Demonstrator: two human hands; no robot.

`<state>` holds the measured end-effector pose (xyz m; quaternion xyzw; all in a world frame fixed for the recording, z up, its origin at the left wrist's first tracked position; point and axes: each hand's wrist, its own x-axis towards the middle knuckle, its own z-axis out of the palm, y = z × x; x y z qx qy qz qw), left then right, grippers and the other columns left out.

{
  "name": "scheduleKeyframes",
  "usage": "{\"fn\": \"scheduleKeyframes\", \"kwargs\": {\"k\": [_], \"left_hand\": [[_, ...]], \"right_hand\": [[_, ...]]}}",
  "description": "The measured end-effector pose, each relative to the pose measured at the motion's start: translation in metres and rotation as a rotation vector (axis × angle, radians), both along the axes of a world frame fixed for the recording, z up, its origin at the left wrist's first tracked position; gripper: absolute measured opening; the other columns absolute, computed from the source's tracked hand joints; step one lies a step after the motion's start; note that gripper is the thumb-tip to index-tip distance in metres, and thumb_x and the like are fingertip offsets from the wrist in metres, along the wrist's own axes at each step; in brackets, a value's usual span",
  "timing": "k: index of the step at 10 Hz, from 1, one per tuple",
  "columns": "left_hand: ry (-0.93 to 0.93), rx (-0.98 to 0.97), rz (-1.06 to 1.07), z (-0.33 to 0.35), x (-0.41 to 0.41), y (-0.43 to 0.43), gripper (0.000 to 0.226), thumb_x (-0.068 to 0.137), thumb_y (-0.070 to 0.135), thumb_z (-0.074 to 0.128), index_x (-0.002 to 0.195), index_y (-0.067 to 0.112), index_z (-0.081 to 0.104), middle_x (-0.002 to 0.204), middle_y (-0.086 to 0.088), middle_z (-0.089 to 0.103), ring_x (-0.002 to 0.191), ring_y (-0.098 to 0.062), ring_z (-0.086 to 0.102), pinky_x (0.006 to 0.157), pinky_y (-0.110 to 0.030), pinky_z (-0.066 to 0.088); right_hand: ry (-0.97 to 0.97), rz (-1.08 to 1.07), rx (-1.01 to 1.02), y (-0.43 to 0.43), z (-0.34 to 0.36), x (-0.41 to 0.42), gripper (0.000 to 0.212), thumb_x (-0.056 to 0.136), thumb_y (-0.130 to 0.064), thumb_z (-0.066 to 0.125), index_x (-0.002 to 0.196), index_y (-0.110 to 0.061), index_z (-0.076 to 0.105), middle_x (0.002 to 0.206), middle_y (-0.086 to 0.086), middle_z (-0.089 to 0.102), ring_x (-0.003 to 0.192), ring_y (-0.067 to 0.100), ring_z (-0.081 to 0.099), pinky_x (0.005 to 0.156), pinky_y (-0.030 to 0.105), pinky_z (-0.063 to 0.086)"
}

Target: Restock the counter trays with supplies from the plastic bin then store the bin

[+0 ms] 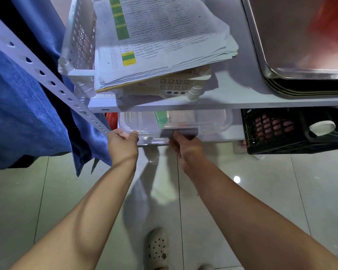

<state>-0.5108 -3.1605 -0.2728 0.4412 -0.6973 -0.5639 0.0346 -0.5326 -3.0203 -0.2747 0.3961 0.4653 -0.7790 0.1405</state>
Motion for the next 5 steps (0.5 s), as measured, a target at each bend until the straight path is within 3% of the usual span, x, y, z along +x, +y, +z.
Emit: {"fn": "scheduleKeyframes", "kwargs": {"k": [1,2,3,4,5], "left_hand": [[0.013,-0.021,-0.023,0.0,-0.004,-0.003,0.029,0.084,0.01,0.061,0.106,-0.008,0.053,0.082,-0.013,0.056,0.075,-0.021,0.052,0.077,-0.034,0.045],[-0.021,-0.055,-0.05,0.005,0.001,-0.003,0.03,0.085,0.009,0.059,0.11,-0.004,0.051,0.088,-0.013,0.057,0.081,-0.022,0.053,0.082,-0.034,0.045],[-0.164,-0.134,-0.235,0.016,0.02,0.007,0.027,0.084,0.013,0.059,0.11,0.008,0.053,0.091,-0.008,0.058,0.084,-0.023,0.054,0.083,-0.035,0.045],[-0.228,-0.197,-0.591,0.033,0.046,0.026,0.012,0.083,0.016,0.057,0.095,0.018,0.056,0.089,-0.004,0.061,0.079,-0.024,0.055,0.068,-0.03,0.041],[-0.218,-0.409,-0.963,0.053,0.071,0.052,0.018,0.086,0.022,0.053,0.101,0.017,0.06,0.101,-0.004,0.066,0.091,-0.028,0.061,0.073,-0.032,0.048]], "right_hand": [[0.026,0.174,0.118,0.008,-0.002,0.007,0.019,0.09,-0.002,0.057,0.106,-0.004,0.047,0.086,0.009,0.055,0.061,0.012,0.059,0.061,0.02,0.055],[0.03,0.457,0.31,0.027,0.002,0.028,0.016,0.09,-0.001,0.054,0.104,-0.006,0.049,0.082,0.005,0.057,0.065,0.011,0.059,0.064,0.022,0.049],[-0.018,0.667,0.562,0.052,0.011,0.054,0.019,0.085,-0.002,0.056,0.104,-0.002,0.057,0.09,0.013,0.064,0.074,0.021,0.062,0.07,0.031,0.049],[-0.025,0.877,0.828,0.079,0.031,0.077,0.016,0.085,-0.011,0.057,0.1,-0.01,0.06,0.099,0.01,0.067,0.09,0.025,0.062,0.078,0.031,0.047],[-0.069,1.04,1.04,0.107,0.055,0.099,0.021,0.087,-0.02,0.054,0.107,-0.017,0.059,0.105,0.003,0.065,0.092,0.02,0.06,0.077,0.028,0.045]]}}
